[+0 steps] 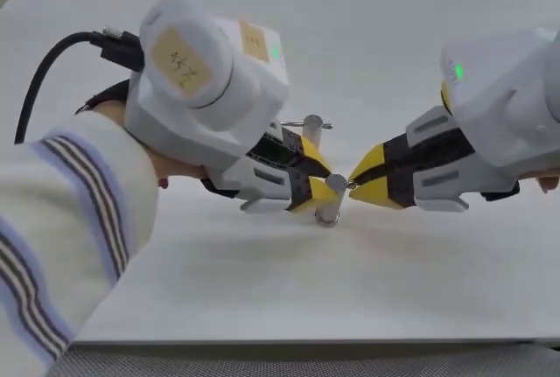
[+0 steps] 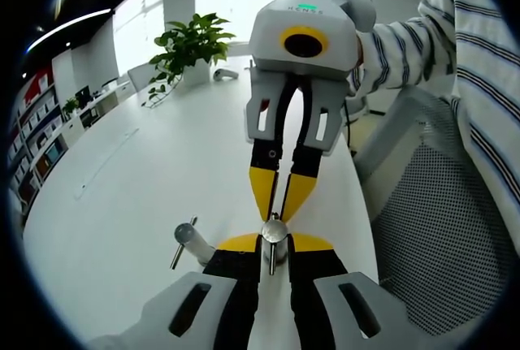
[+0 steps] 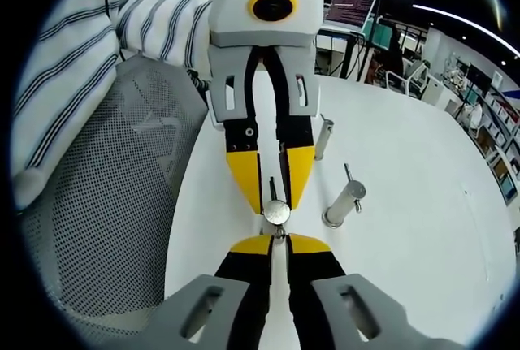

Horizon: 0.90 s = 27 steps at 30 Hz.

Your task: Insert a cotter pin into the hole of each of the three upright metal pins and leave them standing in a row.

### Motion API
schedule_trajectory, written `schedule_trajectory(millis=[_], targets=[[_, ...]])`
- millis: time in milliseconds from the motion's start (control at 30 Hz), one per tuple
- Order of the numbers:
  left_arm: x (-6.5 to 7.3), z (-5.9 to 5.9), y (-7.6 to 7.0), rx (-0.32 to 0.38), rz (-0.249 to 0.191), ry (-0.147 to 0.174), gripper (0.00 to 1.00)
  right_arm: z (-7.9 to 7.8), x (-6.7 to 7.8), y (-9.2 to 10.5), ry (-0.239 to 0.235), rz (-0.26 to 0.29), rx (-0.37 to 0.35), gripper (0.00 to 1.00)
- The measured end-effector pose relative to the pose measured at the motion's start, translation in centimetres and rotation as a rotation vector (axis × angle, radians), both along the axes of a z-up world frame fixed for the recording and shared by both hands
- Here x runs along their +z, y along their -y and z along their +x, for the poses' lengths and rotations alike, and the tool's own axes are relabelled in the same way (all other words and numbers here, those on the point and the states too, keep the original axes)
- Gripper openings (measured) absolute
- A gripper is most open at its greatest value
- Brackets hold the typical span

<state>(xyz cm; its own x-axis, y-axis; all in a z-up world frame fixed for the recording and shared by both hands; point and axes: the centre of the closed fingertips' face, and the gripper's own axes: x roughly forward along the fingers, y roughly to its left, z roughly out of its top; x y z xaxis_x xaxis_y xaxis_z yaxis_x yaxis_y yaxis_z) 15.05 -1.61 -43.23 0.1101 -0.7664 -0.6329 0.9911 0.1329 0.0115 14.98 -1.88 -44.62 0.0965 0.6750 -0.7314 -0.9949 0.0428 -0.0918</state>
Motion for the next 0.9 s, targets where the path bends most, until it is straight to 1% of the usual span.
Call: schedule_trajectory(millis=[133, 200, 367, 433, 567, 633, 667, 700, 733, 767, 900], targets=[[0.3, 0.0, 0.0, 0.005, -0.018, -0.002, 0.09, 0.1, -0.2, 0.2, -0.003, -0.003, -0.017, 0.07], [0.3, 0.1, 0.0, 0.007, -0.019, 0.004, 0.11, 0.1, -0.3, 0.3, -0.011, 0.006, -0.029, 0.09], [0.4, 0.2, -0.4, 0.023, -0.029, 0.013, 0.23, -0.2, -0.5, 0.1, -0.043, 0.043, -0.067, 0.13], [0.5, 0.0, -0.6, 0.026, -0.048, 0.009, 0.28, -0.3, -0.6, -0.1, -0.062, 0.067, -0.085, 0.14], [0.5, -0.4, -1.0, 0.046, -0.085, -0.016, 0.38, -0.4, -0.6, -0.7, -0.112, 0.142, -0.141, 0.18], [0.5, -0.7, -1.2, 0.058, -0.102, -0.028, 0.44, -0.5, -0.7, -0.9, -0.131, 0.168, -0.15, 0.2], [0.4, -0.9, -1.3, 0.064, -0.11, -0.037, 0.46, -0.5, -0.7, -1.0, -0.142, 0.178, -0.158, 0.21], [0.4, -1.1, -1.5, 0.073, -0.127, -0.057, 0.49, -0.6, -0.8, -1.1, -0.152, 0.194, -0.166, 0.21], [0.5, -1.2, -1.5, 0.074, -0.132, -0.058, 0.5, -0.6, -0.8, -1.2, -0.156, 0.2, -0.168, 0.21], [0.5, -1.3, -1.7, 0.083, -0.142, -0.06, 0.52, -0.6, -0.8, -1.4, -0.171, 0.219, -0.179, 0.21], [0.5, -1.6, -2.2, 0.129, -0.189, -0.089, 0.68, -0.4, -0.8, -1.9, -0.193, 0.276, -0.209, 0.22]])
